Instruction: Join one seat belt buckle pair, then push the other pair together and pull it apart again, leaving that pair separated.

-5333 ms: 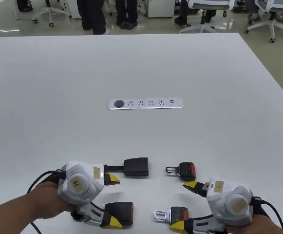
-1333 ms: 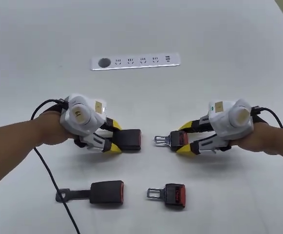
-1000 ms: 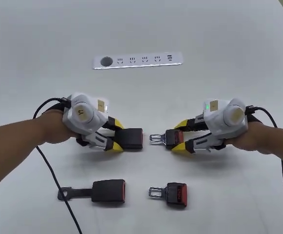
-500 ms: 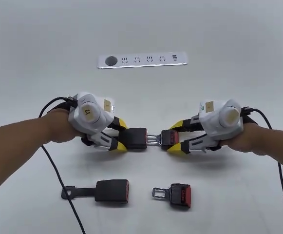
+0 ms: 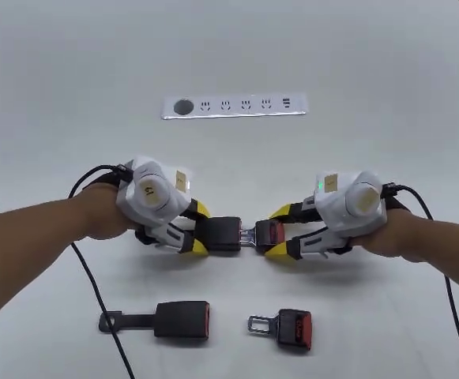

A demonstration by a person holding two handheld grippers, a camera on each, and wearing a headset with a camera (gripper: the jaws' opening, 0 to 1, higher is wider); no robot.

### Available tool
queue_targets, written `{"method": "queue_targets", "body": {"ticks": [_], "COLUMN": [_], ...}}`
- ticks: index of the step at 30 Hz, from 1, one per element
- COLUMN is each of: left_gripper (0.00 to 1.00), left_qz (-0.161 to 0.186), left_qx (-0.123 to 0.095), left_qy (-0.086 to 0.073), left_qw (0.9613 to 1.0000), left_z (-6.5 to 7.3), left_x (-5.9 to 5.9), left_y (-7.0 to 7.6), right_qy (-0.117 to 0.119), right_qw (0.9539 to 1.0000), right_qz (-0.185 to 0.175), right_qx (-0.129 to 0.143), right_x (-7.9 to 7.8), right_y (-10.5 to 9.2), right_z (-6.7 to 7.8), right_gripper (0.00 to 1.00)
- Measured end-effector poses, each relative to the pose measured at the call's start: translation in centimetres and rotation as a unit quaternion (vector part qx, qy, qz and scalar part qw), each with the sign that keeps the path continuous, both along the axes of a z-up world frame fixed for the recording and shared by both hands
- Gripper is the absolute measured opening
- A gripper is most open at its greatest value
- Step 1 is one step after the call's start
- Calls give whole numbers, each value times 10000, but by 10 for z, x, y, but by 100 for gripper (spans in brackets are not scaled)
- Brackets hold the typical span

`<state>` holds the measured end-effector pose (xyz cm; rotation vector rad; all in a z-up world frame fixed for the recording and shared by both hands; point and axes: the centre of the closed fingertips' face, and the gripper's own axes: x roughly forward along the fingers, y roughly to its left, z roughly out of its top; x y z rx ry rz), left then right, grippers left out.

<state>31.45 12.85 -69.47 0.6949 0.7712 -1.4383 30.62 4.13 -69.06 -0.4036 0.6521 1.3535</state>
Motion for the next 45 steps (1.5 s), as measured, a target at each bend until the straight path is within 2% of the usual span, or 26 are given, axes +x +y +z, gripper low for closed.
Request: {"method": "queue_targets", "body": {"ticks": [12,13,14,19,24,26,33,37,39,45], "left_gripper": [31,31,31,31,32,32,32,32,32,32], "left_qz": [57,92,94,40,50,74,124,145,133,114], "left_qx": [-11,-45,-69,9,23,22,10,-26,-48,-143], "left_qy": [9,48,39,3,-2,0,-9,-11,-5,0], "left_qw": [10000,9999,9999,10000,10000,10000,9999,9999,9999,9998], "left_z": [2,1,0,0,1,1,1,1,2,3], "left_x": [0,0,3,-4,0,-2,0,0,-5,0], "left_y": [-1,0,1,-6,-2,-3,0,0,-3,1], "right_qy": [18,-218,-15,-21,-41,-51,-63,-74,-92,-118], "right_qw": [9999,9997,10000,10000,10000,10000,9999,9999,9999,9998], "right_qz": [-61,115,-8,4,13,7,18,32,49,70], "right_qx": [112,48,67,41,-18,-56,-142,-144,-127,-107], "right_x": [3,7,2,0,-2,-2,4,6,6,6], "right_y": [20,19,18,18,19,20,19,19,19,19], "right_z": [1,3,1,5,7,6,1,0,0,-1], "right_gripper": [32,32,32,32,32,32,32,32,32,32]}}
